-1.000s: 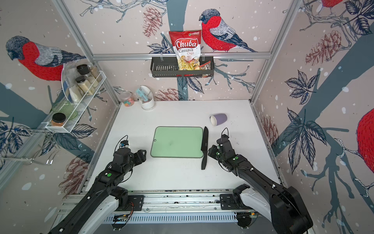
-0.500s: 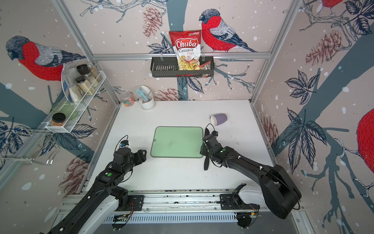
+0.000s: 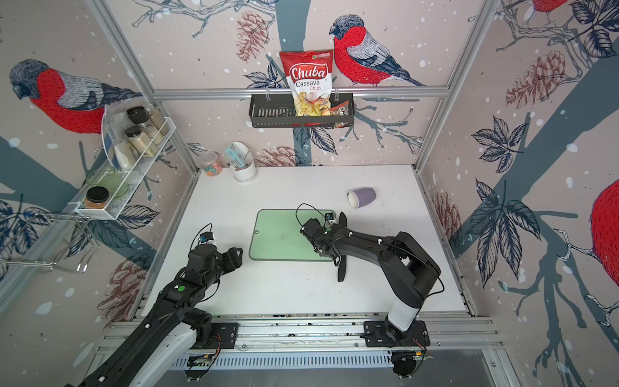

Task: Align the knife with the edge of the cutting board
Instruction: Adjust the knife at the center of the board.

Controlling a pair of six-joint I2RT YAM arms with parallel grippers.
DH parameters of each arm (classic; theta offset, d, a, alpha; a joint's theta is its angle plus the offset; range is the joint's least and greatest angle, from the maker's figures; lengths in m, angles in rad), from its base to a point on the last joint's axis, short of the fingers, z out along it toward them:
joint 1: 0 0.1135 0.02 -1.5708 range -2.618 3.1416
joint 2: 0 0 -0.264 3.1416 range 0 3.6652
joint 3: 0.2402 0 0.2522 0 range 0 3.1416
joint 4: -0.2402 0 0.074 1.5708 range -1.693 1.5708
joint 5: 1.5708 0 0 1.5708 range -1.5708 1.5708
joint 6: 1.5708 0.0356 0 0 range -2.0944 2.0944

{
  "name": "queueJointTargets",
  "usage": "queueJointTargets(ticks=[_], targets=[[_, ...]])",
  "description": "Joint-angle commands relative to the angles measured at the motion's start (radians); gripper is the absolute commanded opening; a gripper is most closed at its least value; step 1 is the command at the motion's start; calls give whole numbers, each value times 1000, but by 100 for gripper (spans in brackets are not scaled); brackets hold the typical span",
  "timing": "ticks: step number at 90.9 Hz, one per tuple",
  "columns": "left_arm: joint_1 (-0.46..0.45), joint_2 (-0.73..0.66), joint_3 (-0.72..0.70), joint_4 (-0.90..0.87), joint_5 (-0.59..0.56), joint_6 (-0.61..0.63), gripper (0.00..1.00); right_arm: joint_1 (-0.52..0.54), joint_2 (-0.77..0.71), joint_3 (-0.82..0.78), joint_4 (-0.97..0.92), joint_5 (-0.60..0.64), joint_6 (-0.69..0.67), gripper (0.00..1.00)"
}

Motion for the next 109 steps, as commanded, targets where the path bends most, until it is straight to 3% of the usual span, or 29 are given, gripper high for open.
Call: queueJointTargets(ticks=[1, 12, 34, 57, 77, 95, 109], targets=[[-1, -3, 0, 20, 3, 8, 78, -47, 28, 32, -31, -20, -13, 59], [0, -6, 1, 19, 2, 8, 78, -81, 46, 37, -10, -98, -23, 60], [-1, -2, 1, 21, 2, 5, 78, -131, 15, -42, 77, -223, -36, 76], [-2, 0, 1, 25, 3, 6, 78, -147, 6, -84, 151, -329, -56, 65], [-2, 8, 2, 28, 2, 7, 78, -147, 42, -70, 138, -327, -36, 63], [-1, 14, 3, 31, 4, 7, 78, -143, 28, -90, 133, -299, -14, 72], [0, 13, 2, 31, 4, 8, 78, -132, -3, -92, 113, -253, -13, 74]])
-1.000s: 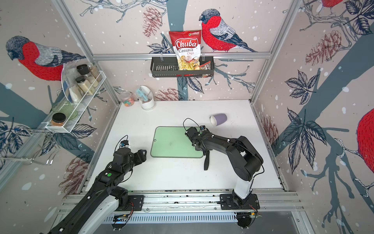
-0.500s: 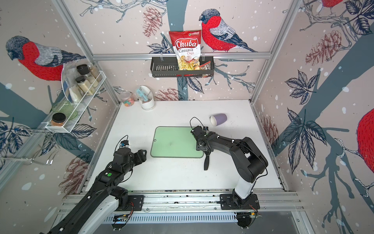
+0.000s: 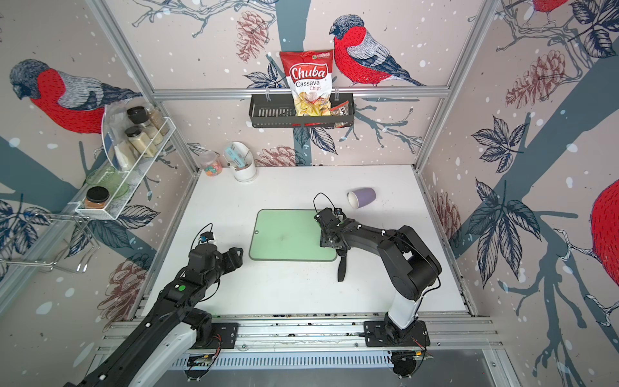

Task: Align the knife with the edge of the cutting board
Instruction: Adjust the knife at the center of the board.

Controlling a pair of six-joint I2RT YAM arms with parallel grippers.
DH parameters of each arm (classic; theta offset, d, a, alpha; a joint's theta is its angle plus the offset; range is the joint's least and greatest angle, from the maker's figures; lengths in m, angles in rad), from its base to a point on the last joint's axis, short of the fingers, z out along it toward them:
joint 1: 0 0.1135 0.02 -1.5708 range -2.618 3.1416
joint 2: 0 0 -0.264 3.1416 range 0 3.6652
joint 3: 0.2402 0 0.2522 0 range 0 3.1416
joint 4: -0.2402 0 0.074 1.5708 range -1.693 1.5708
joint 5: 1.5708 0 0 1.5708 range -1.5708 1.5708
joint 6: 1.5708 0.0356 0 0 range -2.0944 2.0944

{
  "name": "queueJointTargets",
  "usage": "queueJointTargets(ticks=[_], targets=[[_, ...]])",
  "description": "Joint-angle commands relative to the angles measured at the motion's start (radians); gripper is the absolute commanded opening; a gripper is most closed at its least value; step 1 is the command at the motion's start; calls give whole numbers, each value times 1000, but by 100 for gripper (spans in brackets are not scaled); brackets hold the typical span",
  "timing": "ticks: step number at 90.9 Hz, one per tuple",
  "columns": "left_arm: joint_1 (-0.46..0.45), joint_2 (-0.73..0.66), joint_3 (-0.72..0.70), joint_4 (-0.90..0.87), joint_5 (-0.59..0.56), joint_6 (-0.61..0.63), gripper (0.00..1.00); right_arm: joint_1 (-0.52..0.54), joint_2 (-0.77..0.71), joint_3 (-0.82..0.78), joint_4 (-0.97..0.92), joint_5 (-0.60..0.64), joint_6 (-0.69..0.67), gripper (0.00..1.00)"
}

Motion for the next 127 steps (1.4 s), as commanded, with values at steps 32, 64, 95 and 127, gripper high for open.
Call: queueJointTargets(ticks=[32, 64, 95, 127], targets=[[0, 5, 3, 29, 6, 8, 79, 19, -59, -65, -145, 3, 36, 74], [-2, 12, 4, 28, 17, 8, 79, 115, -215, -104, -281, 93, 74, 71], [-1, -11, -3, 20, 19, 3, 78, 195, -189, -177, -226, 62, 157, 61], [-1, -17, -3, 15, 20, 3, 79, 160, -168, -259, -104, -22, 182, 33]])
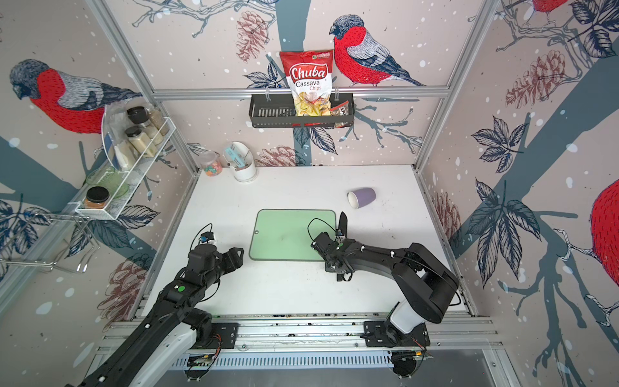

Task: Align the knife with the edge of the cutting board
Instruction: Adjust the knife at the center of the board.

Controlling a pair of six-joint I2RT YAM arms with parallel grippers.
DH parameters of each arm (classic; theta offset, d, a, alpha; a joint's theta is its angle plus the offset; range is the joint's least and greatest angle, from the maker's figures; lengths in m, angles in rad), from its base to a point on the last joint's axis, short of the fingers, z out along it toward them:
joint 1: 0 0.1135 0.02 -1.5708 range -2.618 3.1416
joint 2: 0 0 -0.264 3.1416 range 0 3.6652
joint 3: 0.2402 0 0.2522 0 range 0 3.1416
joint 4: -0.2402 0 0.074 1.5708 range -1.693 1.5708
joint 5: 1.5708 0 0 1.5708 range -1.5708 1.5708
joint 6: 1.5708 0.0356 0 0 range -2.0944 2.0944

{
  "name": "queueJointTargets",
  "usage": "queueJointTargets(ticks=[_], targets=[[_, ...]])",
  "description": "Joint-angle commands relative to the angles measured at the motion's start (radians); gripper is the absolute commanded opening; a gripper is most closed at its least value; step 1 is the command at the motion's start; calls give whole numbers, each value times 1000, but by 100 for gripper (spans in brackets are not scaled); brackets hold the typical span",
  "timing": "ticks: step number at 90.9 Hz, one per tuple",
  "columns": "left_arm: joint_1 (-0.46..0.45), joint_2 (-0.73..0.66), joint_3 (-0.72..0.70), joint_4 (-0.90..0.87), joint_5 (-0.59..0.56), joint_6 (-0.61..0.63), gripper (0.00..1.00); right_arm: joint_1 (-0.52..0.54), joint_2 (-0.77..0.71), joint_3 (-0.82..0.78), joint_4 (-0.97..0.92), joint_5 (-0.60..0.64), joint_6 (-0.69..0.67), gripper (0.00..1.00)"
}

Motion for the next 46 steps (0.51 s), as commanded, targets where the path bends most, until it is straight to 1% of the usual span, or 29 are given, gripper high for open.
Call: queueJointTargets(ticks=[1, 12, 17, 30, 46], targets=[[-1, -3, -2, 14, 0, 3, 79, -14, -3, -43, -5, -86, 28, 32], [-1, 0, -1, 16, 0, 4, 78, -48, -72, -99, 32, -112, 46, 18], [-1, 3, -1, 18, -1, 4, 78, -76, -105, -132, 58, -145, 52, 13], [-1, 9, 0, 22, -1, 3, 78, -143, -257, -250, 193, -267, 57, 8], [-1, 13, 1, 24, -1, 3, 78, -221, -479, -365, 310, -391, 40, 6]])
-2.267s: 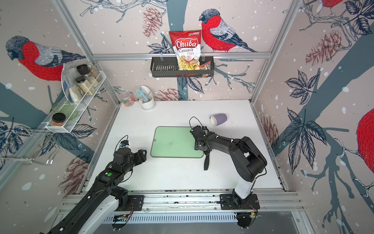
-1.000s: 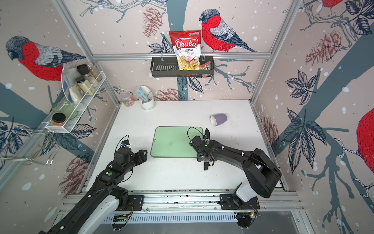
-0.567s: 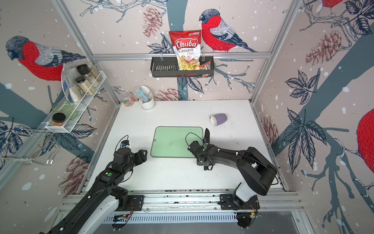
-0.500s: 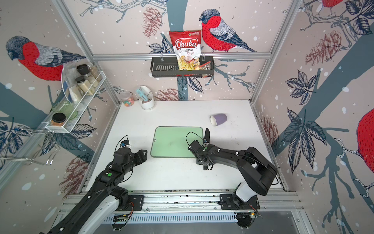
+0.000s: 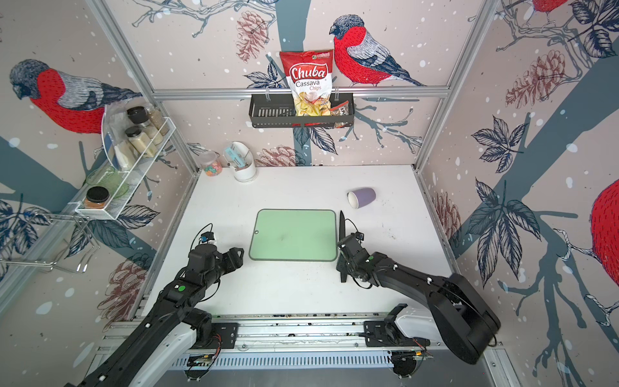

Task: Align the knife with the edge of the cutting board
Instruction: Adjust the knife at the center of the board.

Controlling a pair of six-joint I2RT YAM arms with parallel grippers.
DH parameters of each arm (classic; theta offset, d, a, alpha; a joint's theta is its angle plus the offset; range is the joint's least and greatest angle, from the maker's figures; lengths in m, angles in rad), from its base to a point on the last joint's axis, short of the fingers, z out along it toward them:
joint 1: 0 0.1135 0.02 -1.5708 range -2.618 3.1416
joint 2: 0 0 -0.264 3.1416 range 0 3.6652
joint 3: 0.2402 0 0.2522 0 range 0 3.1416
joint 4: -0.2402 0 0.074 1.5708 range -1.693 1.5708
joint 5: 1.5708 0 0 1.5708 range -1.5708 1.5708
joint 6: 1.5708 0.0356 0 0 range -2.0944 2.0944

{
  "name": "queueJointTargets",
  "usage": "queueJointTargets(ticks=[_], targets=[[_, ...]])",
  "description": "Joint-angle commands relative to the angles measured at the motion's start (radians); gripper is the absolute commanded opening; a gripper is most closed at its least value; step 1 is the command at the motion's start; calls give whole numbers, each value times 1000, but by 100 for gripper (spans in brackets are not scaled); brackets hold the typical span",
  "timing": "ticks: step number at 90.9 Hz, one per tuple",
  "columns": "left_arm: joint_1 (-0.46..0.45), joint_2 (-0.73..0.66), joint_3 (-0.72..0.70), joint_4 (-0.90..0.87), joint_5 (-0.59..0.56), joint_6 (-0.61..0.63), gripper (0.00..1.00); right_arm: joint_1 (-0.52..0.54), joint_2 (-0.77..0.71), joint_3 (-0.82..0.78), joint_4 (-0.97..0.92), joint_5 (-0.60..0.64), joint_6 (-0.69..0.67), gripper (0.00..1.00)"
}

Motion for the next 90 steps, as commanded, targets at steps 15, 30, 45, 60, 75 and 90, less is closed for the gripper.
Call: queueJointTargets(ticks=[15, 30, 45, 60, 75, 90], targets=[[-1, 2, 1, 25, 1, 4, 78, -90, -186, -111, 102, -245, 2, 4], [-2, 0, 1, 24, 2, 4, 78, -127, -203, -145, 114, -271, 25, 4], [-1, 0, 1, 26, 4, 3, 79, -157, -205, -139, 56, -230, 2, 11], [-1, 5, 2, 28, 7, 4, 79, -120, -184, -62, -36, -165, -34, 49], [-1, 5, 1, 27, 9, 4, 79, -20, -60, 70, -167, -2, -34, 60], [-2, 0, 0, 22, 9, 4, 79, 68, 124, 196, -292, 126, -24, 58]])
